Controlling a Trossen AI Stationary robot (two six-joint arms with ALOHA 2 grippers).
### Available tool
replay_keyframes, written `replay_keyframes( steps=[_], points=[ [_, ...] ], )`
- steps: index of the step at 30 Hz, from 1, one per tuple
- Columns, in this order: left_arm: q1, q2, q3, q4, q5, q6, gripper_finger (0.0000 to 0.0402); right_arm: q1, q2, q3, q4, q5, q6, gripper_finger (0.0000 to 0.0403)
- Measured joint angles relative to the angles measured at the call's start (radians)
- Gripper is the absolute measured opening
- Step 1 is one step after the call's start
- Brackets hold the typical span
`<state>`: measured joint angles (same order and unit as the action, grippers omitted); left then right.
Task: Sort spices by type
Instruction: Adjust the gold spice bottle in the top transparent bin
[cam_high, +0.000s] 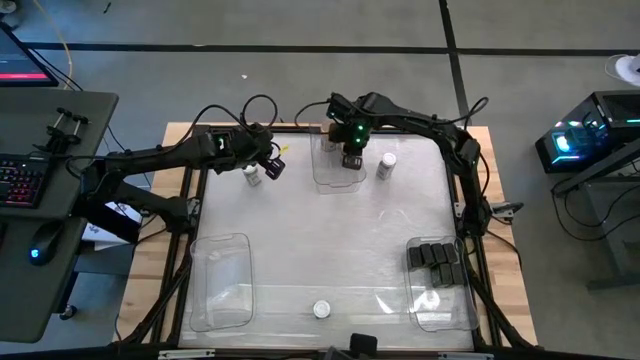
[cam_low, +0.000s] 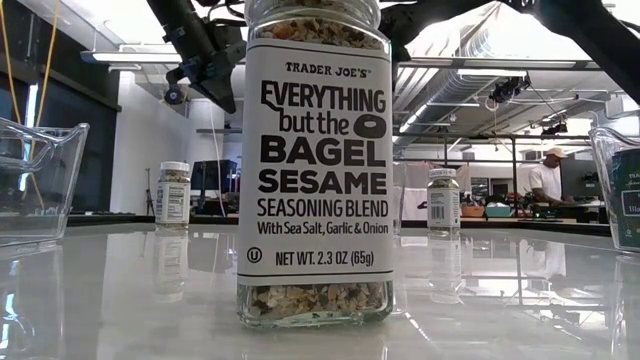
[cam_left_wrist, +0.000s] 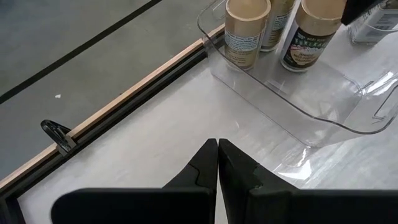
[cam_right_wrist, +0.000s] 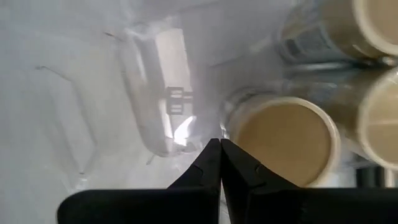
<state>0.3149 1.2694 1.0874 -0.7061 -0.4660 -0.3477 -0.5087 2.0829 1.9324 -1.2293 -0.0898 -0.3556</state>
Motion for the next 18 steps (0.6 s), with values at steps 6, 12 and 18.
replay_keyframes(
  steps=[6, 12, 18],
  points=[
    [0.000, 0.000, 0.000, 0.000, 0.000, 0.000, 0.0001, 0.000, 0.000, 0.000, -0.001, 0.057, 0.014, 0.0000],
    [0.000, 0.000, 0.000, 0.000, 0.000, 0.000, 0.0000, -0.001, 0.000, 0.000, -0.001, 0.089, 0.014, 0.0000],
    [0.000, 0.000, 0.000, -0.001, 0.005, 0.000, 0.0000, -0.001, 0.000, 0.000, -0.005, 0.131, 0.014, 0.0000]
  ],
)
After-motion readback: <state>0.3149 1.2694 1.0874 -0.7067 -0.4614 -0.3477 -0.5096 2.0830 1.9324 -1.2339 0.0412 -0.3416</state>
